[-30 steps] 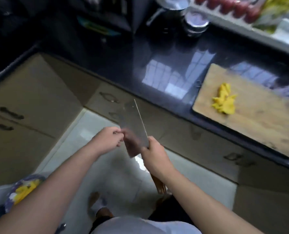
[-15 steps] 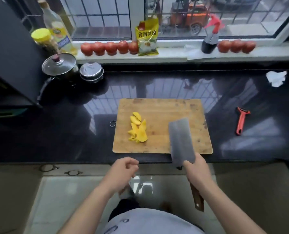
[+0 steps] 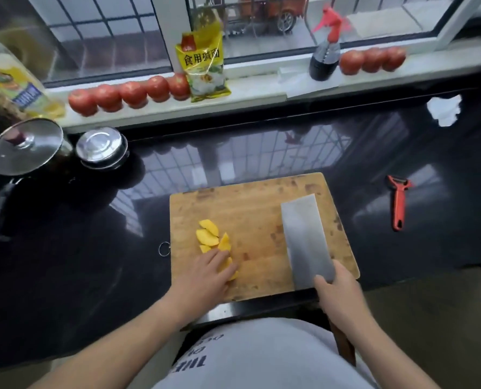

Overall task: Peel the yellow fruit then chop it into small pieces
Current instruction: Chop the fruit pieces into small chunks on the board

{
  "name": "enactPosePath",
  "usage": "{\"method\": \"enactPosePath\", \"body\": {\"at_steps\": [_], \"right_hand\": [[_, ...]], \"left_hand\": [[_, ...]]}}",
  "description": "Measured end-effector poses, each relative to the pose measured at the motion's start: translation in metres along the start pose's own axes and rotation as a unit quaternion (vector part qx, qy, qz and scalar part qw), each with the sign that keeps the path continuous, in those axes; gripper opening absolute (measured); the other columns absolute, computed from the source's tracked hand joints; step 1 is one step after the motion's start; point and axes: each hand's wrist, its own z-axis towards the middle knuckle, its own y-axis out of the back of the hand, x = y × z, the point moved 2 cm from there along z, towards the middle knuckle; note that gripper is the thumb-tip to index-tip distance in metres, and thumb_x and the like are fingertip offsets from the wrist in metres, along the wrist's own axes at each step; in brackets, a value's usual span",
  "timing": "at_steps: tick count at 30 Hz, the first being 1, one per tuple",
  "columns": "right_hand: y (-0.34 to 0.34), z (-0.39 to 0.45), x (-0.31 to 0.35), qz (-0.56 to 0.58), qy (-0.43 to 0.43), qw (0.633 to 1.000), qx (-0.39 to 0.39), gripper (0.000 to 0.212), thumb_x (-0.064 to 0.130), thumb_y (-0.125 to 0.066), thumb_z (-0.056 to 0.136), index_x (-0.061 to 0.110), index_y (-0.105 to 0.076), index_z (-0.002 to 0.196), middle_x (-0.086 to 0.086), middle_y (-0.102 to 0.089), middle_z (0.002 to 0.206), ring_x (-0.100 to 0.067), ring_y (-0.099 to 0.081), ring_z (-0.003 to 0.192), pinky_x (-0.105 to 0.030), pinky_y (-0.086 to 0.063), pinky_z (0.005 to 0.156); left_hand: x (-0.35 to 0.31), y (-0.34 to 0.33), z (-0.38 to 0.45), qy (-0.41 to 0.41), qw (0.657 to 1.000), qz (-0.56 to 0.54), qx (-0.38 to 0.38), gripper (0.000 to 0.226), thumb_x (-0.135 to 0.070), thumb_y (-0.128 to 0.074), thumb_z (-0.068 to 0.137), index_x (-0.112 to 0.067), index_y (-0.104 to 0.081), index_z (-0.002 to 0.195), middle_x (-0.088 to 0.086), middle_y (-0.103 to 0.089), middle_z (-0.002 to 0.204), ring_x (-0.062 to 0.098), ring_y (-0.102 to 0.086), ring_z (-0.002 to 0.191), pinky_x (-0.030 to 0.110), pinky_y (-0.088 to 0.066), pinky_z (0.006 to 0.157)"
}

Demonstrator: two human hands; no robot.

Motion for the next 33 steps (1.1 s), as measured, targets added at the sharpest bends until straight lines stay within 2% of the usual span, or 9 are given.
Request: {"method": "enactPosePath", "body": {"at_steps": [8, 12, 16, 19, 22, 25, 28, 29, 33], "right_hand": [[0.041, 0.053, 0.008, -0.041, 0.028, 0.996, 0.072, 0.012, 0.016, -0.050, 0.095, 0.026, -0.055, 0.095, -0.003, -0.064, 0.082, -0.016, -0.055, 0.065, -0.030, -0.040, 0.055], [0.060, 0.074, 0.013, -0.054, 0.042, 0.993, 0.094, 0.010, 0.016, -0.051, 0.096, 0.025, -0.055, 0.097, -0.001, -0.064, 0.087, -0.015, -0.057, 0.067, -0.024, -0.040, 0.050], [0.065, 0.086, 0.016, -0.051, 0.053, 0.993, 0.095, 0.012, 0.014, -0.051, 0.096, 0.024, -0.056, 0.101, 0.001, -0.063, 0.089, -0.012, -0.058, 0.072, -0.022, -0.038, 0.052], [0.061, 0.087, 0.015, -0.049, 0.050, 0.993, 0.095, 0.011, 0.015, -0.051, 0.095, 0.024, -0.057, 0.099, 0.002, -0.063, 0.087, -0.013, -0.058, 0.070, -0.022, -0.039, 0.052], [0.054, 0.084, 0.014, -0.046, 0.043, 0.994, 0.089, 0.010, 0.016, -0.052, 0.095, 0.023, -0.059, 0.099, 0.001, -0.065, 0.085, -0.015, -0.060, 0.069, -0.025, -0.042, 0.052], [0.047, 0.079, 0.014, -0.036, 0.037, 0.995, 0.090, 0.011, 0.016, -0.053, 0.095, 0.024, -0.059, 0.100, -0.002, -0.067, 0.087, -0.020, -0.063, 0.071, -0.030, -0.047, 0.054], [0.044, 0.076, 0.014, -0.028, 0.029, 0.995, 0.088, 0.010, 0.016, -0.053, 0.095, 0.023, -0.059, 0.099, -0.007, -0.068, 0.089, -0.021, -0.061, 0.069, -0.033, -0.048, 0.056], [0.043, 0.076, 0.014, -0.027, 0.026, 0.995, 0.088, 0.009, 0.016, -0.053, 0.096, 0.022, -0.059, 0.099, -0.008, -0.068, 0.088, -0.020, -0.060, 0.068, -0.031, -0.047, 0.054], [0.044, 0.074, 0.009, -0.043, 0.010, 0.996, 0.082, 0.011, 0.015, -0.052, 0.095, 0.023, -0.059, 0.098, -0.005, -0.066, 0.083, -0.017, -0.057, 0.064, -0.029, -0.044, 0.052]], "left_hand": [[0.002, -0.003, 0.031, 0.017, 0.995, 0.019, 0.097, 0.049, -0.012, -0.068, 0.082, -0.014, -0.059, 0.131, 0.012, -0.059, 0.123, 0.032, -0.058, 0.110, 0.041, -0.060, 0.076], [-0.003, 0.004, 0.043, 0.182, 0.974, -0.105, 0.084, 0.047, -0.010, -0.048, 0.096, -0.016, -0.053, 0.142, 0.007, -0.049, 0.149, 0.033, -0.054, 0.130, 0.043, -0.053, 0.094], [0.000, 0.008, 0.040, 0.390, 0.880, -0.270, -0.001, 0.048, -0.004, -0.061, 0.097, -0.018, -0.058, 0.142, -0.001, -0.056, 0.147, 0.025, -0.054, 0.131, 0.033, -0.042, 0.106], [0.006, 0.021, 0.028, 0.486, 0.791, -0.356, -0.105, 0.051, -0.004, -0.072, 0.091, -0.025, -0.064, 0.137, -0.008, -0.063, 0.132, 0.012, -0.060, 0.116, 0.026, -0.047, 0.099], [0.009, 0.034, 0.017, 0.516, 0.714, -0.452, -0.136, 0.047, -0.003, -0.076, 0.090, -0.032, -0.070, 0.126, -0.015, -0.067, 0.122, -0.004, -0.064, 0.101, 0.013, -0.050, 0.081], [0.009, 0.044, 0.011, 0.524, 0.652, -0.525, -0.157, 0.042, 0.000, -0.077, 0.089, -0.029, -0.075, 0.120, -0.007, -0.071, 0.121, 0.010, -0.068, 0.106, 0.028, -0.057, 0.087], [-0.004, 0.045, 0.022, 0.508, 0.599, -0.602, -0.138, 0.037, 0.005, -0.075, 0.089, -0.021, -0.075, 0.115, -0.002, -0.070, 0.119, 0.013, -0.066, 0.100, 0.020, -0.056, 0.073], [-0.011, 0.041, 0.030, 0.496, 0.600, -0.618, -0.112, 0.035, 0.004, -0.075, 0.089, -0.020, -0.074, 0.114, -0.003, -0.069, 0.118, 0.012, -0.063, 0.097, 0.017, -0.054, 0.070], [-0.040, 0.006, 0.081, 0.442, 0.683, -0.581, -0.006, 0.031, -0.010, -0.079, 0.090, -0.027, -0.074, 0.115, -0.005, -0.070, 0.110, 0.006, -0.058, 0.090, 0.012, -0.049, 0.072]]}}
